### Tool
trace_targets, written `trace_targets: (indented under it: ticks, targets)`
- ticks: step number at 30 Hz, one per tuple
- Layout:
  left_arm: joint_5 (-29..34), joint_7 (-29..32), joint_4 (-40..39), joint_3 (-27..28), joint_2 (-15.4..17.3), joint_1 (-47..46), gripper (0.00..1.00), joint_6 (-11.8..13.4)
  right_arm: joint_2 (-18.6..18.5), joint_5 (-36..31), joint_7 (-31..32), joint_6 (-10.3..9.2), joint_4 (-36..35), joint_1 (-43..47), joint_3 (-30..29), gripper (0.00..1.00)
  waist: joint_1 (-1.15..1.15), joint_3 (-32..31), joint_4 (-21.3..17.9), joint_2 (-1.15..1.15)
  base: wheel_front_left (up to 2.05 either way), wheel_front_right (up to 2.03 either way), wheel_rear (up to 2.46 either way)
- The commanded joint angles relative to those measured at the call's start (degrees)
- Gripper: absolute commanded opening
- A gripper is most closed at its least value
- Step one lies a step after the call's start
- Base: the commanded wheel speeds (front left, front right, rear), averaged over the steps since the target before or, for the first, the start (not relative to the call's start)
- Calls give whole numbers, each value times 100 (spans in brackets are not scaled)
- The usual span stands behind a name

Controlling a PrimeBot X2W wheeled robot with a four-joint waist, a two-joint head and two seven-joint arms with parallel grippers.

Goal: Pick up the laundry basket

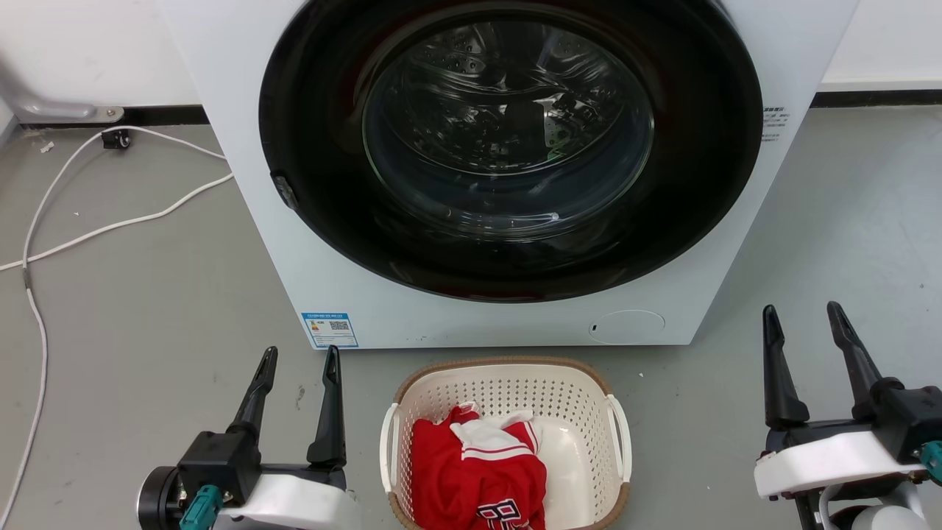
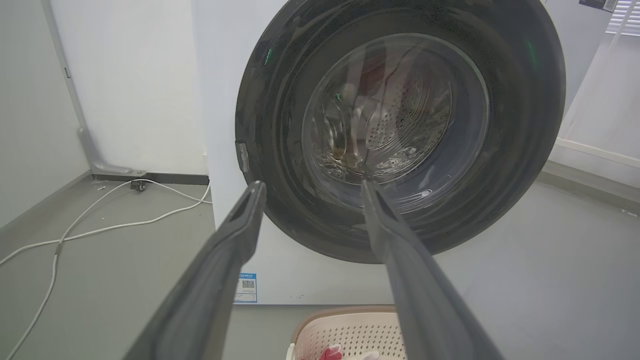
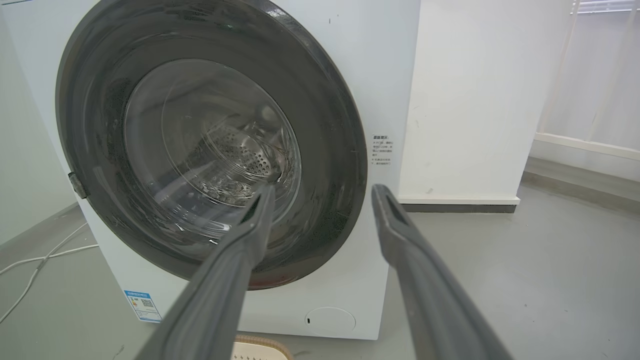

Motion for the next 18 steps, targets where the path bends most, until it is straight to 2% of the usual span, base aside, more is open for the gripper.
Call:
trace_targets:
  ticks: [1, 10, 14, 18]
  targets:
    - [101, -46, -25, 3, 5, 9, 100, -12, -22, -118, -43, 11, -21, -23, 13, 100, 0, 1, -1, 0, 0, 0, 0]
    - [458, -149, 69, 145, -119, 91, 100, -263, -24, -490, -148, 6, 61, -47, -35, 100, 0, 42, -23, 0, 0, 0, 0]
    - [631, -195, 120, 193, -181, 126, 100, -426, -18, -198, -190, 6, 359, 19, 53, 100, 0, 40, -25, 0, 0, 0, 0]
    - [550, -245, 73, 424, -371, 176, 100, -625, -21, -152, -242, 6, 354, -60, 106, 100, 0, 60, -30, 0, 0, 0, 0]
